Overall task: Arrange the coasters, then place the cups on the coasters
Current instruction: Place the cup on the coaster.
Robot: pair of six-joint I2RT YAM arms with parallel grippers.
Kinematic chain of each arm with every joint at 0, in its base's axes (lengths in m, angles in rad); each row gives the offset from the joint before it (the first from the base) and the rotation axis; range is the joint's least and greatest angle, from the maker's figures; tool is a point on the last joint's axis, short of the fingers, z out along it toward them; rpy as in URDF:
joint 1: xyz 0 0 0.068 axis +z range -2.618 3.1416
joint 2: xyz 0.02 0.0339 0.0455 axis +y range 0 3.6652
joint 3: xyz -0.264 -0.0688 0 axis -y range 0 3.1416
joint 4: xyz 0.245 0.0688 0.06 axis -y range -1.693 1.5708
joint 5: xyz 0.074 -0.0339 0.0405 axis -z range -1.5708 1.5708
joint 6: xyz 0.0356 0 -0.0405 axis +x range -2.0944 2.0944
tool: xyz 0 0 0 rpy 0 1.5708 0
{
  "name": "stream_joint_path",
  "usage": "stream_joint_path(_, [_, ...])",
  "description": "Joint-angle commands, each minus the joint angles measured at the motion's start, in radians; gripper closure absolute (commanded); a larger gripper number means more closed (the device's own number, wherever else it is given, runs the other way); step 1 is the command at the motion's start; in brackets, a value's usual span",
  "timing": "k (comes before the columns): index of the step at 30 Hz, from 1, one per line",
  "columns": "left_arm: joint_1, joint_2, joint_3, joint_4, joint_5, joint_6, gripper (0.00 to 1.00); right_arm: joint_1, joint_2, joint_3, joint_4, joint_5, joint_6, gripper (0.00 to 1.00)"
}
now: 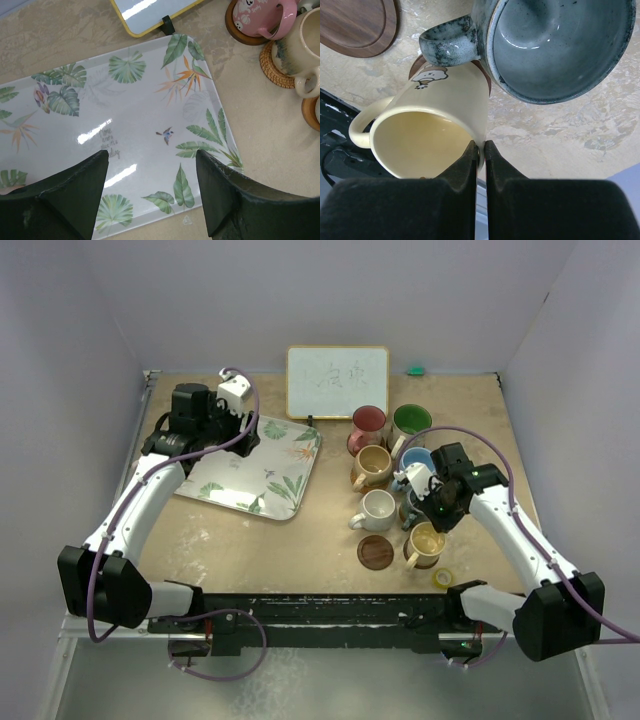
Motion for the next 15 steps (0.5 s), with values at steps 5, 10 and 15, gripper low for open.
stream_joint_path(5, [0.006,-0.023,0.006,0.017,0.003,0.024,0.32,-0.004,0.002,0.038,-0.008,-0.005,-0.004,0.96])
stream_joint_path(10, [0.006,-0.031,0.007,0.004,-0.002,0.035,0.31,-0.004,0.0,0.046,-0.011,0.017,-0.006,0.86])
stream_joint_path(15, [0.006,-0.039,0.014,-0.022,-0.013,0.048,0.31,-0.004,0.007,0.061,-0.022,0.029,-0.009,0.8])
